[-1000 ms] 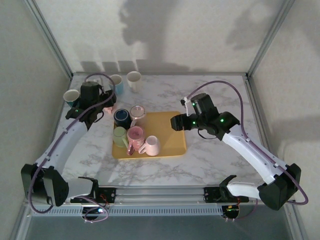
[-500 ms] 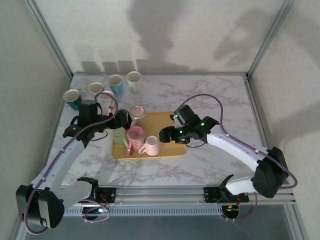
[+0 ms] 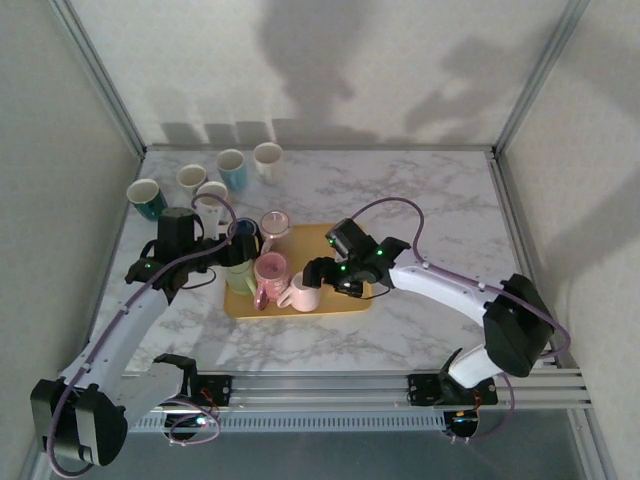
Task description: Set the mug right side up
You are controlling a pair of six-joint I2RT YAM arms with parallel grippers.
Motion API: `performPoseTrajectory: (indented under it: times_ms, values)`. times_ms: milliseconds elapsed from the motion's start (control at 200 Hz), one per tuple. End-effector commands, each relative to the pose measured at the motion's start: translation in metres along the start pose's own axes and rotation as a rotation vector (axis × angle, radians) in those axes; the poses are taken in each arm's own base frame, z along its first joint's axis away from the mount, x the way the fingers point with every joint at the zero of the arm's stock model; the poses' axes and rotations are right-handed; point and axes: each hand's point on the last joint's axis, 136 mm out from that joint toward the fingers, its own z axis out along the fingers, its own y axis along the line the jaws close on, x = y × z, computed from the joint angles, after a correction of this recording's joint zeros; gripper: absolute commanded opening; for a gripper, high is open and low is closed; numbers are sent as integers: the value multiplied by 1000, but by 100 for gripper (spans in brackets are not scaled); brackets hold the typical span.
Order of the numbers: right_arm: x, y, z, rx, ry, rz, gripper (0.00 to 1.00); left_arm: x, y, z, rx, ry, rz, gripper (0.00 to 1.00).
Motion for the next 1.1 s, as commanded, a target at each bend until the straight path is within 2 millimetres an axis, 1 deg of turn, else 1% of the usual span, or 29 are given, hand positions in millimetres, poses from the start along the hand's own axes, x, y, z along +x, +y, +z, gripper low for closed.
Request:
performPoseTrajectory:
  times_ms: [0,85,160,245,325,416,581,721,826,931,1021,1096]
  values:
    - [-4,9,8,-6,-10,21,81,-2,-7,1,40,-14,9,58]
    - [-2,10,13,7,1,18,81,-2,-7,2,45,-14,11,58]
    - [1,5,17,32,13,20,81,-3,-7,2,47,-17,12,59]
    - [3,-8,18,88,16,14,81,-3,-7,3,47,-16,13,59]
    - [3,-19,16,151,19,-29,80,-2,-5,4,43,-15,16,59]
    - [-3,-30,11,223,18,-95,79,-1,-4,6,41,-8,15,59]
    - [-28,-46,1,305,11,-212,75,-3,-2,11,39,1,16,59]
    - [-55,-45,-3,344,-5,-368,74,-6,0,17,43,9,15,59]
    - [-76,-52,-4,434,4,-486,73,-8,0,21,48,13,13,59]
    - [-95,-55,-13,532,-12,-580,73,-9,0,23,55,18,8,59]
    - [-104,-51,-30,571,-47,-579,74,-9,0,24,55,19,5,59]
    - [-99,-39,-39,505,-78,-509,74,-8,0,23,55,18,1,60]
